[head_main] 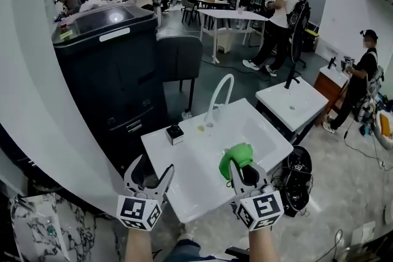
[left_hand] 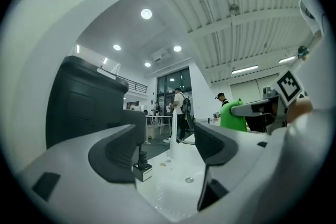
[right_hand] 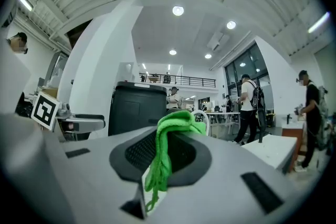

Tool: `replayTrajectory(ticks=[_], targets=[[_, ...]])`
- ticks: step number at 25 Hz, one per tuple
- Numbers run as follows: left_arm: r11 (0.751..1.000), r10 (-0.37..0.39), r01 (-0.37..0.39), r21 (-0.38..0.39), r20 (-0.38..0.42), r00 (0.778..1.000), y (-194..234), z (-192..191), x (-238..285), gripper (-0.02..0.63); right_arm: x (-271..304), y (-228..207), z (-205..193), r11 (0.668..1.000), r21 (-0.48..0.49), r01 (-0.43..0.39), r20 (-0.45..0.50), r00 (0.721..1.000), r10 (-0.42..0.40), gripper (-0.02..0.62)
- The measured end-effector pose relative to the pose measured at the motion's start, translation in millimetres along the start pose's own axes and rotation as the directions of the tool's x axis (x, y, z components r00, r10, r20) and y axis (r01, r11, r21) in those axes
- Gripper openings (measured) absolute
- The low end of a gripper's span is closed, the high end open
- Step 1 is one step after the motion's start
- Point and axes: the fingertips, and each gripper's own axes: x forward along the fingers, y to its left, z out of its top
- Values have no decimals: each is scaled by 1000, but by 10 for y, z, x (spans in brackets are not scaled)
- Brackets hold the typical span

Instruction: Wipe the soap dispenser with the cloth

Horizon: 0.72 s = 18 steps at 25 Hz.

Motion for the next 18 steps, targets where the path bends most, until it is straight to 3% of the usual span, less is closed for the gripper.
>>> replayTrajectory(ticks=[8,18], targets=[[999,-32,32,9,-58,998,422,-352,663,339,638,-204,-194,998,-11,64,-56,996,-65,49],[1000,-27,26,-7,-126,992,516,-993,1242,339,984,-585,-725,998,49,45,-167,985,-36,49]])
